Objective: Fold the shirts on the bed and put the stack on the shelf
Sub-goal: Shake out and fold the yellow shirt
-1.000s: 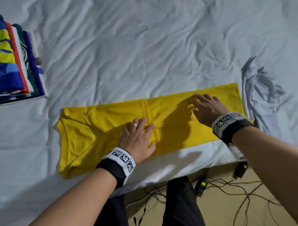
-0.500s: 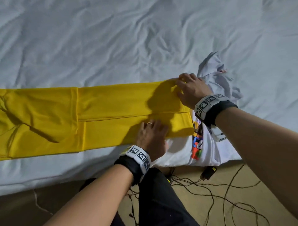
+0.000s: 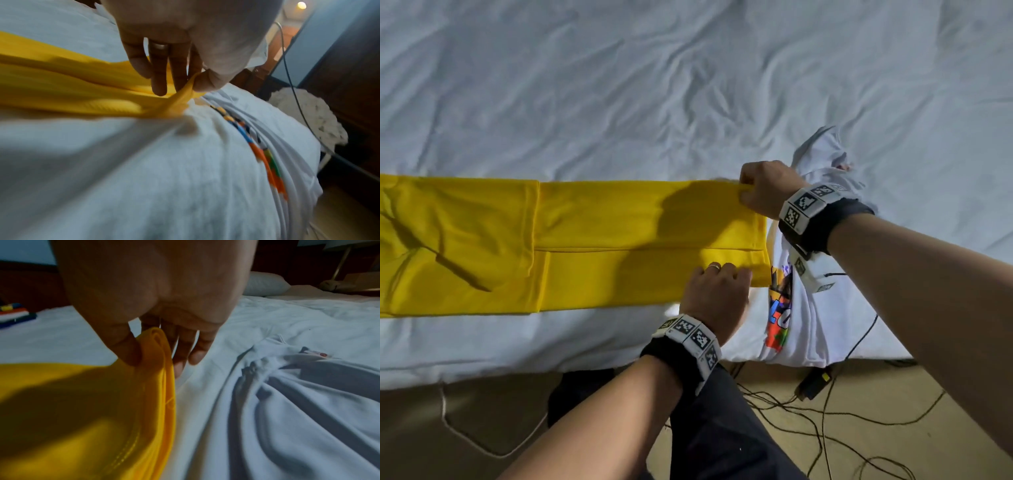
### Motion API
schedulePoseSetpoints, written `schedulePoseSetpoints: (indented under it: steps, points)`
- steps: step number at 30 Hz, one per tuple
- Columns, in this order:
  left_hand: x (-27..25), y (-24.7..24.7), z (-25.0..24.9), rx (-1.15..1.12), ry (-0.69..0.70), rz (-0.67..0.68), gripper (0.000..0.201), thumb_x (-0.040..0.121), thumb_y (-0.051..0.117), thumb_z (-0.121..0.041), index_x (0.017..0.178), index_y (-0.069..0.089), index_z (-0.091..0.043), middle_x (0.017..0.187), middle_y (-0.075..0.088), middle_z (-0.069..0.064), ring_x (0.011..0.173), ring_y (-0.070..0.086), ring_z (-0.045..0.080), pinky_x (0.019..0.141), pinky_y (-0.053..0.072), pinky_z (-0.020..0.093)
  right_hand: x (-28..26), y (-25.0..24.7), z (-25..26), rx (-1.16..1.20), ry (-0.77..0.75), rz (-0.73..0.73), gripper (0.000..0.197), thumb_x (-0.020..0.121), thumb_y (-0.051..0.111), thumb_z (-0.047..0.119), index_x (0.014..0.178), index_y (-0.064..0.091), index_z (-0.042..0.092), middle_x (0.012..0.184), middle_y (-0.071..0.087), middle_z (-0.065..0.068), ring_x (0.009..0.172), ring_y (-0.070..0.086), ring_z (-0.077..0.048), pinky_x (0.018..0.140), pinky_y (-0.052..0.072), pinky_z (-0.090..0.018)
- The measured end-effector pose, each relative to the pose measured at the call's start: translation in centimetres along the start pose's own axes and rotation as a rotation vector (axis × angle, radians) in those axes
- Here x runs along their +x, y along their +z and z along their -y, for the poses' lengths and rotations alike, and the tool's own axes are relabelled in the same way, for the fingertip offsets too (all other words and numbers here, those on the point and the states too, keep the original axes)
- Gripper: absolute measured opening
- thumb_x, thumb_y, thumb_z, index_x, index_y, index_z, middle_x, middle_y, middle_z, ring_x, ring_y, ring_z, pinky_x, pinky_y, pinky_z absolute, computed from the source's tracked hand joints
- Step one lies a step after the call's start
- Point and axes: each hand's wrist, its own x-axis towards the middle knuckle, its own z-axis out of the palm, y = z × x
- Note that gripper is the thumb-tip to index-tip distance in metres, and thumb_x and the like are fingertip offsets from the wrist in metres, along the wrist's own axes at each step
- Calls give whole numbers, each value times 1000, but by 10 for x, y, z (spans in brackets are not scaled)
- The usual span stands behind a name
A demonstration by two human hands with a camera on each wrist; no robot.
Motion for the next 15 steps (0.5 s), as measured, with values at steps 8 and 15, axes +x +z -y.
schedulePoseSetpoints:
  steps: [8,15]
  points:
    - [-53,-50,66,-394,-220,-357,14,71,58,-31,75,46,-25,57,53,0,54,54,32,55,26,26,-6,-45,84,340,-133,-92,9,84,62,15,92,66,18,84,62,-1,75,59,-17,55,45,-23]
    - [-133,-61,165,-581,-324,-578,21,84,46,-33,70,50,-18,64,51,-3,62,46,23,55,34,36,12,-24,217,493,-272,-112,5,80,68,11,85,67,12,68,58,1,62,53,-14,57,44,-27]
